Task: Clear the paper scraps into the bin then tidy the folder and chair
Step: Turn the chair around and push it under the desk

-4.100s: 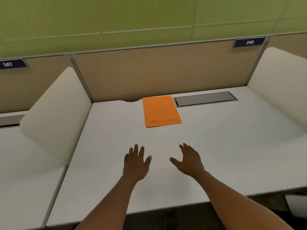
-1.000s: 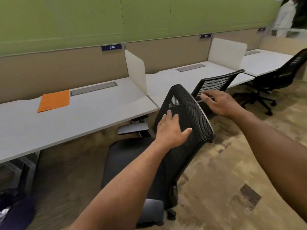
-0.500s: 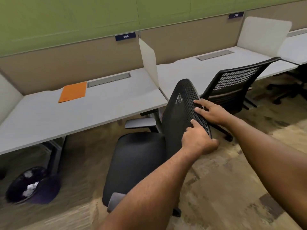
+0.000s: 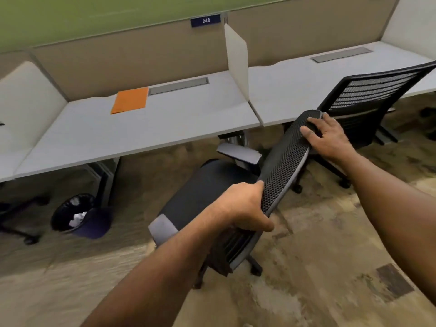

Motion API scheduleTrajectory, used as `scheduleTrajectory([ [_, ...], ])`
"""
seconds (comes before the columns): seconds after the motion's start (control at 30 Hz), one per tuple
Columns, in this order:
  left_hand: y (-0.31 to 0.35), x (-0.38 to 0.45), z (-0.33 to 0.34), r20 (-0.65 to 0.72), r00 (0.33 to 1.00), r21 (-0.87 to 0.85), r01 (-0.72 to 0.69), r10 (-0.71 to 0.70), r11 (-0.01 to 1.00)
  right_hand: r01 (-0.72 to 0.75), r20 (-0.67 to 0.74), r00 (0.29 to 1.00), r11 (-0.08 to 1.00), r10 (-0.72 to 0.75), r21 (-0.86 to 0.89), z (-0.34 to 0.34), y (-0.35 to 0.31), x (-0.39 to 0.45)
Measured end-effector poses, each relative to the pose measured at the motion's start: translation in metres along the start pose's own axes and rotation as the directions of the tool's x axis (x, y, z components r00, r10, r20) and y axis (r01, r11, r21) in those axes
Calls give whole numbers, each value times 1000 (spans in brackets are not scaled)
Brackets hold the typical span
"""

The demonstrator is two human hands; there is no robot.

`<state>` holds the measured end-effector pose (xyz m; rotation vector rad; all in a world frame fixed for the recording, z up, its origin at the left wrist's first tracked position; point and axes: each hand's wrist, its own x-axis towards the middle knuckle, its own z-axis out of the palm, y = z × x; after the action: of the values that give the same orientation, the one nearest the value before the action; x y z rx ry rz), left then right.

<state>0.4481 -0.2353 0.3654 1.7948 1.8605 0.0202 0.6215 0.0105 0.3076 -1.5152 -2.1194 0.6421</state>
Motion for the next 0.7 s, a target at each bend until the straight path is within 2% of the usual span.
scheduleTrajectory([
  [0.13, -32, -35, -3, 38, 999, 77, 3, -6, 997, 35, -100, 994, 999, -34, 6, 2, -15, -15],
  [0.23, -61, -63, 2, 5, 998, 77, 56, -56, 995, -21, -103, 994, 999, 24, 30, 2, -29, -29],
  [0.33, -87, -91, 21, -149, 978, 73, 161, -148, 984, -83, -113, 990, 996, 84, 13, 7, -36, -49],
  [0.4, -104, -111, 36, -325, 920, 83, 257, -218, 963, -107, -106, 988, 994, 108, 22, 12, -46, -68],
  [0.47, -122, -128, 44, -426, 861, 66, 336, -278, 940, -117, -117, 985, 990, 126, 83, 23, -61, -90],
  [0.57, -154, -149, 40, -473, 823, 43, 378, -314, 925, -119, -201, 966, 969, 164, 217, 41, -88, -124],
  [0.7, -189, -167, 26, -436, 867, 113, 320, -243, 941, -120, -239, 952, 951, 192, 283, 53, -114, -154],
])
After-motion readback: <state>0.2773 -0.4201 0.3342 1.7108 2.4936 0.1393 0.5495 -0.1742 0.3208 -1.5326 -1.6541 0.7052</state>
